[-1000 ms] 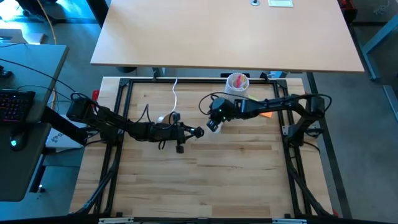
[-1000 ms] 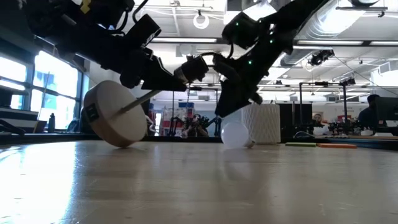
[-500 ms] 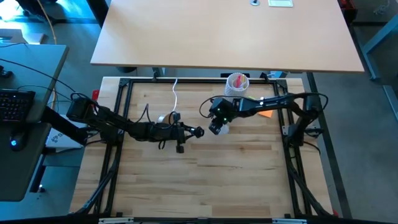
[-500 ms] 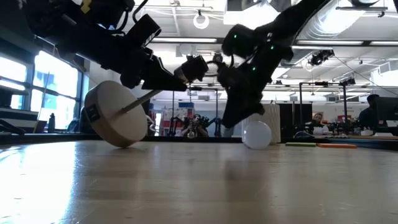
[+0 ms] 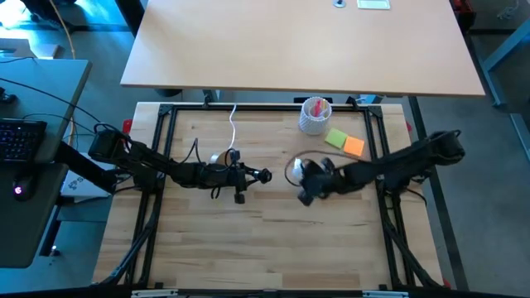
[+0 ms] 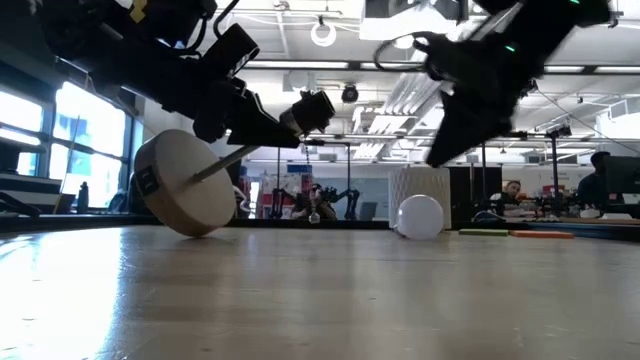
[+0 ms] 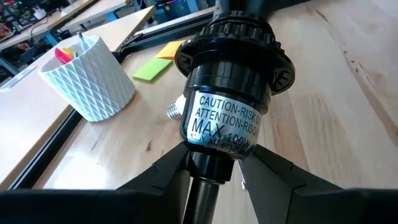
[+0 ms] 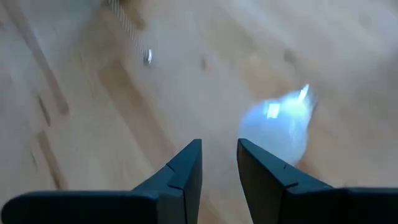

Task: Screw lightbulb
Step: Insert the white lightbulb into the desk lamp

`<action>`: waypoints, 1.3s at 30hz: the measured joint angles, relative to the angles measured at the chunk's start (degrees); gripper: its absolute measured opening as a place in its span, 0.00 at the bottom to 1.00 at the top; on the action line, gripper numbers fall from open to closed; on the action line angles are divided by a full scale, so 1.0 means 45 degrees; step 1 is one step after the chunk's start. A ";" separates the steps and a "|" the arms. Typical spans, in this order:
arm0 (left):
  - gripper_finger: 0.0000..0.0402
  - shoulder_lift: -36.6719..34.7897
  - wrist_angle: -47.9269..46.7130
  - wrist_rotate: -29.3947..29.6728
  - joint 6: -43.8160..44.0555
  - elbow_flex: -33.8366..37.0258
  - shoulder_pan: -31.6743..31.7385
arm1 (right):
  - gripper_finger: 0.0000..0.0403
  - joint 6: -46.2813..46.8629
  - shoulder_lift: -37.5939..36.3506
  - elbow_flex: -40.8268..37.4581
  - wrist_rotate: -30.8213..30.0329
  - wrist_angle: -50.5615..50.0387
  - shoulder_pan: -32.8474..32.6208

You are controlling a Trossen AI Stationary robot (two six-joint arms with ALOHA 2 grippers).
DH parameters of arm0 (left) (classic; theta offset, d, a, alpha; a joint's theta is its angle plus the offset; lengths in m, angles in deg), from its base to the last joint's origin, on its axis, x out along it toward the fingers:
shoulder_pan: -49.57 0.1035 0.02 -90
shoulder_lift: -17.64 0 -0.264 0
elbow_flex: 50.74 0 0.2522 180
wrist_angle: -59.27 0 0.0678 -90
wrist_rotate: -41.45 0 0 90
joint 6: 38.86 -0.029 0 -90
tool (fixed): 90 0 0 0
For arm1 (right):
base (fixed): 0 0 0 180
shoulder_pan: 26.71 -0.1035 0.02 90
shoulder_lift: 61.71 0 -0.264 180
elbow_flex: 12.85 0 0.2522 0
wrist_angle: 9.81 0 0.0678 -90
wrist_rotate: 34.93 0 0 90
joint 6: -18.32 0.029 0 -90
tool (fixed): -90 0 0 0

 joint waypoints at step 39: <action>0.34 0.1001 0.8354 -0.5270 0.3932 0.2466 0.5505 | 0.74 -0.1121 0.3254 -0.2556 -0.0669 0.8316 -0.0412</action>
